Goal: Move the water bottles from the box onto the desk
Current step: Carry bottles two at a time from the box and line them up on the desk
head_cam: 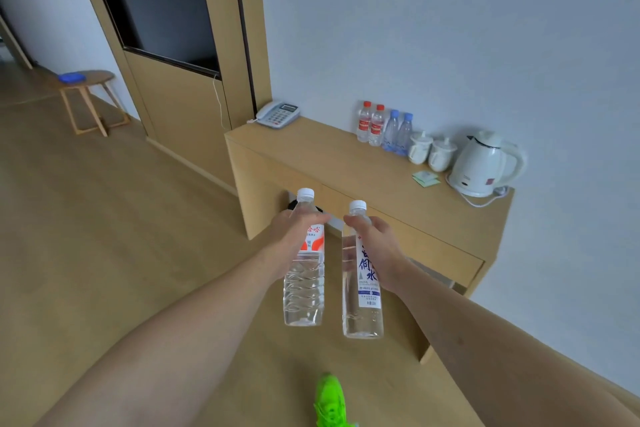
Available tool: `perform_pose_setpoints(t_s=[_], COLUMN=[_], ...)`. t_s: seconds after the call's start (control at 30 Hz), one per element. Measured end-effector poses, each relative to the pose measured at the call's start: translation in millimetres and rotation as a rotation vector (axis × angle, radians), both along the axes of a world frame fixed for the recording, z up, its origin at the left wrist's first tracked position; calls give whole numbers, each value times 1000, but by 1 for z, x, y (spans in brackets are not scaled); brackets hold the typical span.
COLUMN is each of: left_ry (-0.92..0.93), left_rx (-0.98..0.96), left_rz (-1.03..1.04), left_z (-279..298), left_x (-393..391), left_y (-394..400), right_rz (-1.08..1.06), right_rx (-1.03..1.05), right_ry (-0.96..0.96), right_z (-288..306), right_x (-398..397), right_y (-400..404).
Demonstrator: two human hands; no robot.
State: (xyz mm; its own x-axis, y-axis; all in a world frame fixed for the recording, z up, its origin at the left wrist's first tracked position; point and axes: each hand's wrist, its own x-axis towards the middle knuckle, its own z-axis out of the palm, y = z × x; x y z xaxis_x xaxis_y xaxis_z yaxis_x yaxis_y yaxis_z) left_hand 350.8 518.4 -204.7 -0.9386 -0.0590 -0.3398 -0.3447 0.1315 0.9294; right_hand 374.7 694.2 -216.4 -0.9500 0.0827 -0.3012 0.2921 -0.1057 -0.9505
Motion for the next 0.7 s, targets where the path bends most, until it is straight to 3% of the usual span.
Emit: perform_pose_setpoints(t_s=[0.4,0.7], left_ry=[59,-5], left_rx=[-2,51], left_rz=[42,-5], left_z=[14,-7], left_x=[-284,-434], left_y=[-9,-23], right_rz=[3,-11], right_rx=[7,30], right_ry=[34,-11], right_z=[19,4], right_x=[-290,-436], right_y=[-1,-24])
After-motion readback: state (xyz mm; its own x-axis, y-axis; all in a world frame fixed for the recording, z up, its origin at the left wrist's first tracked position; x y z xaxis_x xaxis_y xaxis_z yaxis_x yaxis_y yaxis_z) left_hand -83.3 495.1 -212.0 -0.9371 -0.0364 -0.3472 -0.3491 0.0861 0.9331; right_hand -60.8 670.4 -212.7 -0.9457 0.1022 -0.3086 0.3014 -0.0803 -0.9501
